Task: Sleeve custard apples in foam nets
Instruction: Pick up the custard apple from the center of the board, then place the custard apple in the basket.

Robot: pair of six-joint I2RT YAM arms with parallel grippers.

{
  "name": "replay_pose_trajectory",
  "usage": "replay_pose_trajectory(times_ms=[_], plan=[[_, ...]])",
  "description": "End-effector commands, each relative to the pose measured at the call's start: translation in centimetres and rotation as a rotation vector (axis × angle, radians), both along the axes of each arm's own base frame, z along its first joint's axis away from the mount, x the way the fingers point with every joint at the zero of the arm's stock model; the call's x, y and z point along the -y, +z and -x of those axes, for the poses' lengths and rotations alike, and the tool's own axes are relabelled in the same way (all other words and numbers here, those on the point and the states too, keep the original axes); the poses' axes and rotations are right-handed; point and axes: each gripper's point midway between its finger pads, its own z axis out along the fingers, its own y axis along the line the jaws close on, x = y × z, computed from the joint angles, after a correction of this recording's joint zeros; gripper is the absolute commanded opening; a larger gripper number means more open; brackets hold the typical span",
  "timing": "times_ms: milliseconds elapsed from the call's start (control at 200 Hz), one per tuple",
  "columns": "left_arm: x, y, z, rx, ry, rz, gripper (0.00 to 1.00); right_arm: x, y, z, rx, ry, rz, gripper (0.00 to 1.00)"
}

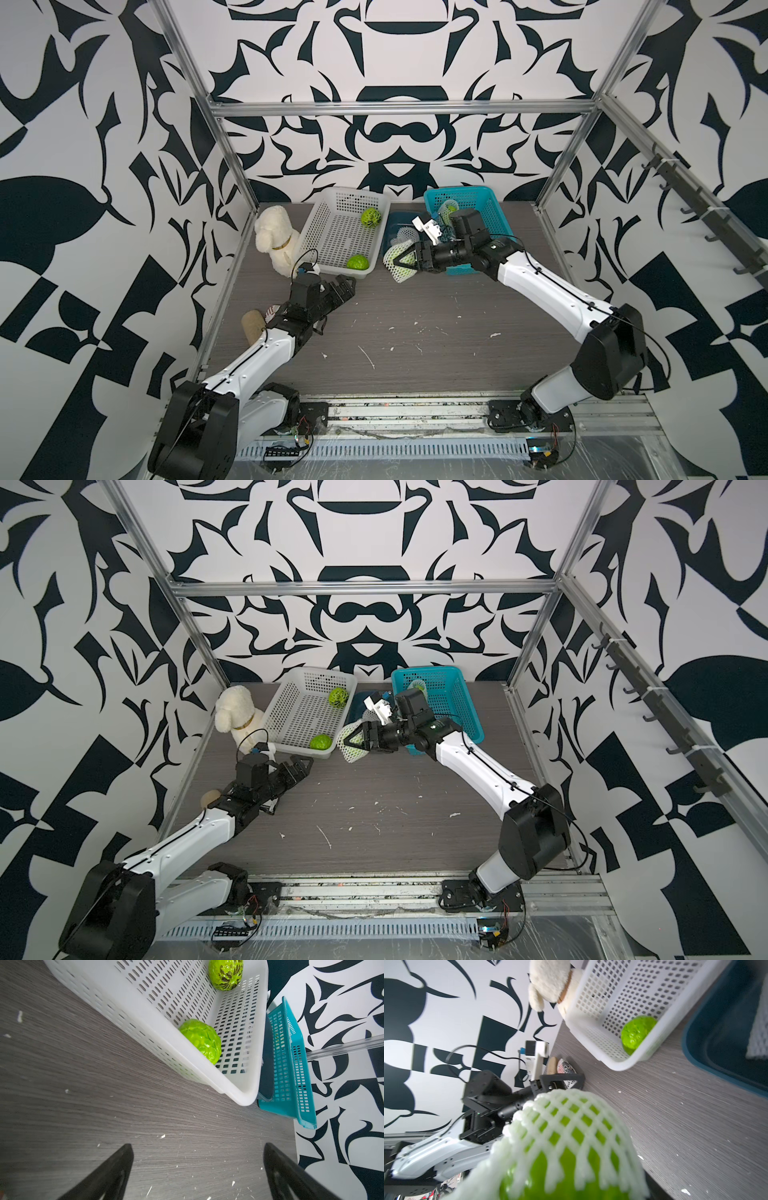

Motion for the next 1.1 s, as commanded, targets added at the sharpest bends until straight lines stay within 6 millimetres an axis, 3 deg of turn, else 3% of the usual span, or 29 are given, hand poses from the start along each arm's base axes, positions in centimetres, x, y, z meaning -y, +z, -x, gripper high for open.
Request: replay_pose_trajectory(times_ms=[0, 360, 745, 1095], plan=[[-0.3, 1.2, -0.9, 0.034, 0.023, -0.001, 1.00, -0.2, 6.3, 1.5, 0.076, 0.060, -0.117, 0.68], [0.0, 1.5, -0.8, 0.045, 0.007, 0.009, 0.99, 0.0, 12.2, 4.7, 0.157, 0.149, -0.226, 0.67], [0.2, 1.7, -0.9, 0.049, 0.002, 0.023, 1.00, -0.5, 13.5, 7.4, 0.211, 0.219, -0.196, 0.65], [-0.1, 2.2, -0.5, 0.069, 0.011, 0.030, 0.99, -0.6, 13.1, 7.2, 0.214, 0.219, -0.186, 0.65]])
